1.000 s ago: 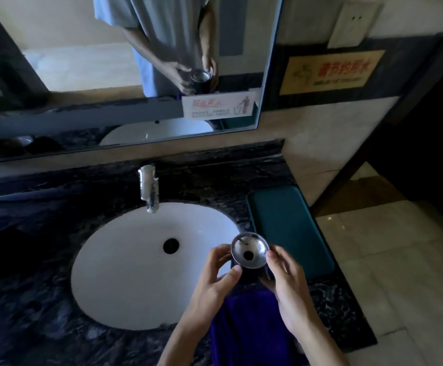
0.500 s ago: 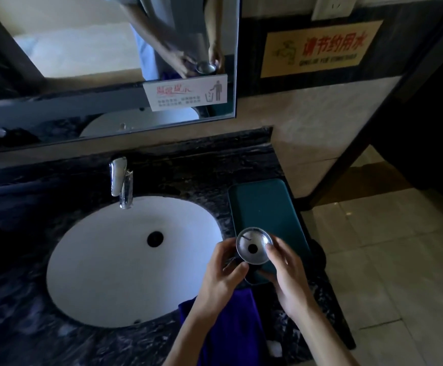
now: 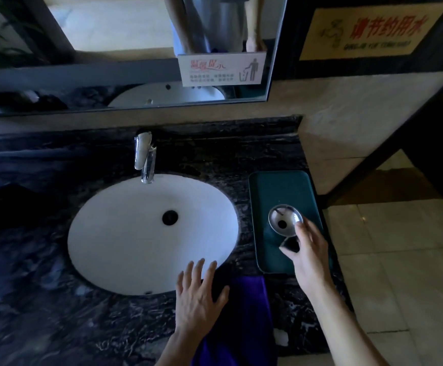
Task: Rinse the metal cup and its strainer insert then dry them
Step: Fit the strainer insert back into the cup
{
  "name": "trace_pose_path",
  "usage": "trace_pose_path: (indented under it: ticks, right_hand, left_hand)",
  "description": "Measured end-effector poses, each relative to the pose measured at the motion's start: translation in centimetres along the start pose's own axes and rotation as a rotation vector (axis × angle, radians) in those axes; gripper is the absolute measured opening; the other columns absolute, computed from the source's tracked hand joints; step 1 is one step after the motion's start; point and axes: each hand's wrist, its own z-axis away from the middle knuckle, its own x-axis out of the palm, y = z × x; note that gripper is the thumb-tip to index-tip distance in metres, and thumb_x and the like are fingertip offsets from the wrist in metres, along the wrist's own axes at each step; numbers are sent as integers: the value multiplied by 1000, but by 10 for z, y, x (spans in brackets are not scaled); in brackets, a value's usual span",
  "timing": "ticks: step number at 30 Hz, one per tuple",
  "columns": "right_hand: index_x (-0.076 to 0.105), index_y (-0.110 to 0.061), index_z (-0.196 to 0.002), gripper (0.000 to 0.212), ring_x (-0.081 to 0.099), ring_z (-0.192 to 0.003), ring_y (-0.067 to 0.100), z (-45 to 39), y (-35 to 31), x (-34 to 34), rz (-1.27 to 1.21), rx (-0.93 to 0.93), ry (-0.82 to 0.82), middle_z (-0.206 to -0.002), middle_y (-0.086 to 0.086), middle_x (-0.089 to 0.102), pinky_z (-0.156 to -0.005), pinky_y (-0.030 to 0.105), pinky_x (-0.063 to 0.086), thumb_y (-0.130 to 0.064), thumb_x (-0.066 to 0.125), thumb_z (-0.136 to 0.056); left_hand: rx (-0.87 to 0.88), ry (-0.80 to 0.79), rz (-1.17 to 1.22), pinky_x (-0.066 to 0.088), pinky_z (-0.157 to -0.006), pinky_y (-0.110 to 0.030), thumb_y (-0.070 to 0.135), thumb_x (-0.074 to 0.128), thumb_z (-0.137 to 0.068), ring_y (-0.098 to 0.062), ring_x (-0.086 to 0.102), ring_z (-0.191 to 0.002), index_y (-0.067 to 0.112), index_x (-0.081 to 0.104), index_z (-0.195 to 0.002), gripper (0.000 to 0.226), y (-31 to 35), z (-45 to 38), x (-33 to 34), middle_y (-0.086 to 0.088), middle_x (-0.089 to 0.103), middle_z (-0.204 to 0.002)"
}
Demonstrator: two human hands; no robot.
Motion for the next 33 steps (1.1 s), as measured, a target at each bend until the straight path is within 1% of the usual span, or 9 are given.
trace_pose_path:
  ticks: [4,8,11,17,20,25,29,31,33]
  right_hand:
    - [57,-13,-136,34,47,-132,16,-17,-9,4,-47,9,108,-145,3,51,-104,67,45,-25,56,-103]
    - [61,-33,-104,11,48,-126,21,-28,-27,16,-5,10,161,-129,0,53,-106,62,44,-24,56,-103]
    - [60,-33,-96,13,52,-128,38,-39,-32,19,72,3,199,-126,18,57,-109,64,41,-23,56,-103]
    - [59,-37,-85,22,54,-106,19,-49,-27,13,159,-27,213,-94,-15,58,-108,56,44,-24,55,-102]
    - [60,-32,-110,10,56,-117,20,-46,-24,8,100,-4,217,-108,-12,61,-112,52,43,-26,55,-103]
    - [54,-19,-140,38,56,-117,17,-47,-17,3,103,-11,198,-123,-4,58,-112,51,45,-28,55,-103]
    - [59,-31,-109,8,58,-113,23,-45,-17,1,118,-24,193,-117,-3,64,-110,53,46,-27,54,-104]
    - [56,-36,-92,17,58,-121,34,-44,-18,2,122,-11,193,-130,12,63,-110,57,44,-25,53,-105]
    - [56,-37,-89,20,56,-127,34,-42,-20,3,113,-1,186,-122,3,64,-110,56,44,-25,54,-105]
  left_hand:
    - [10,16,-3,50,-104,-56,63,49,-88,-37,61,-126,22,61,-133,63,1,-1,1,-8,66,-135]
    - [14,16,12,50,-103,-52,61,51,-87,-32,63,-120,22,63,-130,59,1,-1,1,-5,67,-130]
    - [18,19,14,51,-100,-50,61,51,-86,-30,64,-115,23,65,-127,59,1,-2,2,-2,68,-127]
    - [4,47,14,50,-98,-47,62,49,-83,-29,66,-111,23,68,-126,61,0,-2,6,0,70,-124]
    - [3,48,10,51,-97,-48,62,49,-83,-30,66,-111,22,68,-126,62,0,-2,7,0,70,-125]
    - [6,71,1,53,-94,-47,62,49,-84,-29,66,-110,22,69,-125,61,0,-2,7,-1,70,-123]
    - [12,62,-10,54,-92,-48,62,49,-84,-30,66,-109,22,68,-125,60,0,-2,7,0,70,-122]
    - [11,59,-5,54,-91,-48,62,49,-84,-30,66,-108,23,67,-125,60,-1,-1,8,0,70,-121]
    - [7,52,1,54,-90,-47,62,50,-84,-29,67,-105,23,67,-125,59,0,-1,5,0,70,-120]
